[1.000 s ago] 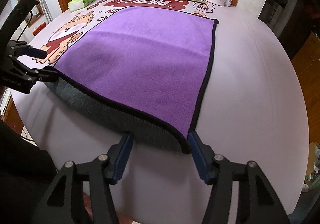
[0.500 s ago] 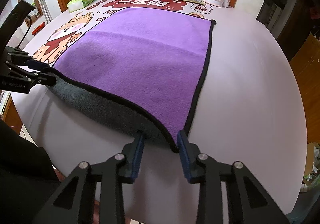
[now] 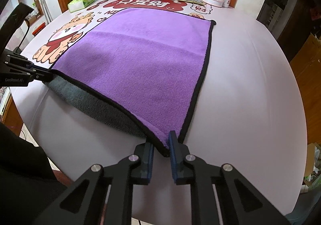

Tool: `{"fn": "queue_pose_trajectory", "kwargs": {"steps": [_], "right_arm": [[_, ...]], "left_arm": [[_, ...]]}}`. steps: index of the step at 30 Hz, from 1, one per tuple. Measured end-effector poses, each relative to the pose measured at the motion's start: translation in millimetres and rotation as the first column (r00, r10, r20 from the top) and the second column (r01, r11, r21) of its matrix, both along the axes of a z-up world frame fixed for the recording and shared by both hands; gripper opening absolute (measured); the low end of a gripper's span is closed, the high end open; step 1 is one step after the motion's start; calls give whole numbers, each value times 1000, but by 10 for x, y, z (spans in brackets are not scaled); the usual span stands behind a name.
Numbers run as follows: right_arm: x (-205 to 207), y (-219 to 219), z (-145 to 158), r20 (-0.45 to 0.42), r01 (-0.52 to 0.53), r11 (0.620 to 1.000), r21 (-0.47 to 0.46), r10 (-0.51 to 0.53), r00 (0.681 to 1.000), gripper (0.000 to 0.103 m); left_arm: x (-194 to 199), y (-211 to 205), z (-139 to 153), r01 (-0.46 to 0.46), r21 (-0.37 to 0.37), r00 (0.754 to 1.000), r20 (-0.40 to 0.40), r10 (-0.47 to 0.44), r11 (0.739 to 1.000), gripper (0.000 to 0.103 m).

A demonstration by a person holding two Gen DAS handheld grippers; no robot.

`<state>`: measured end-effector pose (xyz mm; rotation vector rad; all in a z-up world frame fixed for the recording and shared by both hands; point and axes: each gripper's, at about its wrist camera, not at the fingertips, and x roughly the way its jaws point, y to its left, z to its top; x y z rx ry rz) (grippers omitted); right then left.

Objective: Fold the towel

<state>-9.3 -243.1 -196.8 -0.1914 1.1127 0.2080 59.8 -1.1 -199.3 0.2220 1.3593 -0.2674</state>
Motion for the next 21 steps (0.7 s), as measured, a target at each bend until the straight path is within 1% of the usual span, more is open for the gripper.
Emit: {"fn": "queue_pose_trajectory", "kwargs": {"steps": [4,6,11,16,21], "right_arm": [[-1,1,5,0,2,1000,6,-2,1000,6],[10,6,6,1,1,1000,9,-1,1000,5],[30,8,5,2,2,1000,11,-2,1000,4],[45,5,20,2,0,1000,17,0,1000,4],[73,-15,104,-3,-13,1000,27,13,1000,4]], "left_arm": [[2,12,8,5,7,1000,-1,-5,1000,7],[17,10,12,5,8,1000,0,-5,1000,7],[49,-26,59,17,7,1000,1,-17,1000,6],[85,-21,166,27,-1,1000,8,-27,1000,5],[135,-11,295,30,-6,999,16,-30,1000,5]]}}
